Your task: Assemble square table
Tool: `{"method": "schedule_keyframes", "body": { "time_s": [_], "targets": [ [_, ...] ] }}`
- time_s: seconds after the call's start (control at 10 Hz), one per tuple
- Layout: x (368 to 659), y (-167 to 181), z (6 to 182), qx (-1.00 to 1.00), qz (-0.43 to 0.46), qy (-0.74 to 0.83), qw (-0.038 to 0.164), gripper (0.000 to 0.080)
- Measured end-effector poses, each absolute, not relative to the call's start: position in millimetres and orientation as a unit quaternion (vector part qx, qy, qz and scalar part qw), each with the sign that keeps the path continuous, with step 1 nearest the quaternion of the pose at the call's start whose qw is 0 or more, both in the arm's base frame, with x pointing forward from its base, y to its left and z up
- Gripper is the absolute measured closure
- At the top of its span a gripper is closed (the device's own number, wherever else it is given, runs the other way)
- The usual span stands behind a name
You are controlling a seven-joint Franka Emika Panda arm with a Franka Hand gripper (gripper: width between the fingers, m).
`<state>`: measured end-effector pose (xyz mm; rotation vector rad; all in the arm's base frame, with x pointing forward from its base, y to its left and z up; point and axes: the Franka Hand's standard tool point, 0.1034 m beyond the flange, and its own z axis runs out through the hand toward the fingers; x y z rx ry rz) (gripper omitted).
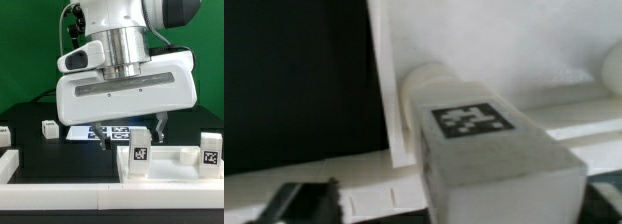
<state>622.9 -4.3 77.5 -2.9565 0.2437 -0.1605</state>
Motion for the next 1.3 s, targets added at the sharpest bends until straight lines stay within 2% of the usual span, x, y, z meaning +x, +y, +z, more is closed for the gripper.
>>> {"method": "schedule_keyframes", "body": {
  "time_s": [0.1,0.2,0.6,0.8,1.0,1.1,1.3],
  "targets": [
    [623.0,-2.7,77.5,-0.988,-0.052,0.111,0.090,0.0325],
    [623.0,-2.6,77.5,-0.986,-0.050,0.131,0.092,0.0492],
    [623.1,-7.5,76.6,-0.947,-0.035,0.303,0.102,0.0508],
    [622.7,-7.5,75.6,-0.875,-0.015,0.467,0.123,0.0508],
    [620.9,-6.0,74.0,-0.767,0.019,0.623,0.152,0.0505],
    [620.2,-4.7,73.8,-0.739,0.028,0.654,0.158,0.0505],
    [619.1,-2.4,73.3,-0.732,0.036,0.662,0.157,0.0505]
  ]
}}
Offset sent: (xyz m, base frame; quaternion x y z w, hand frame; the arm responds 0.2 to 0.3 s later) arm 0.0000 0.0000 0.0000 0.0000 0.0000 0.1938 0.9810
